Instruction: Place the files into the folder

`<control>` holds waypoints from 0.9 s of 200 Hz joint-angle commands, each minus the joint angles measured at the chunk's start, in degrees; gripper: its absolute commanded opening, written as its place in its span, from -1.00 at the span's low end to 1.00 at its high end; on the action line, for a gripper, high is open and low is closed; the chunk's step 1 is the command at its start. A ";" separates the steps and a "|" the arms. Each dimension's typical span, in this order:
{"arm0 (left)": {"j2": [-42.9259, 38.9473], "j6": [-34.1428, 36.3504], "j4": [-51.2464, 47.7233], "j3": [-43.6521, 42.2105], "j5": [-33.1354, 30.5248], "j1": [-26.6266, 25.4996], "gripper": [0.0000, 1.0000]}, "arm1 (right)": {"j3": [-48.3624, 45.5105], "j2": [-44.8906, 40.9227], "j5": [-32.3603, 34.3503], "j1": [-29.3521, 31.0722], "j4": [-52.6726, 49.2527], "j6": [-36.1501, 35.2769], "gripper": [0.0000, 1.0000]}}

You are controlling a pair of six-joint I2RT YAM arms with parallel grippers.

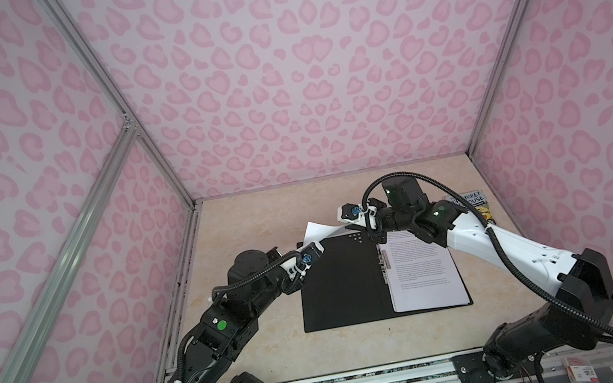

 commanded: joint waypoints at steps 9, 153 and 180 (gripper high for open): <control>-0.14 -0.27 2.72 -0.12 0.60 0.39 -0.93 | -1.00 -0.77 -1.19 0.55 1.14 2.52 -0.96; -4.44 -22.18 10.29 1.82 -5.49 2.47 0.95 | -15.52 -19.71 16.79 0.85 6.72 44.81 -1.00; -3.75 -34.50 7.90 3.66 -3.85 3.08 0.95 | -15.28 -23.90 23.39 -0.34 -0.91 52.85 -1.00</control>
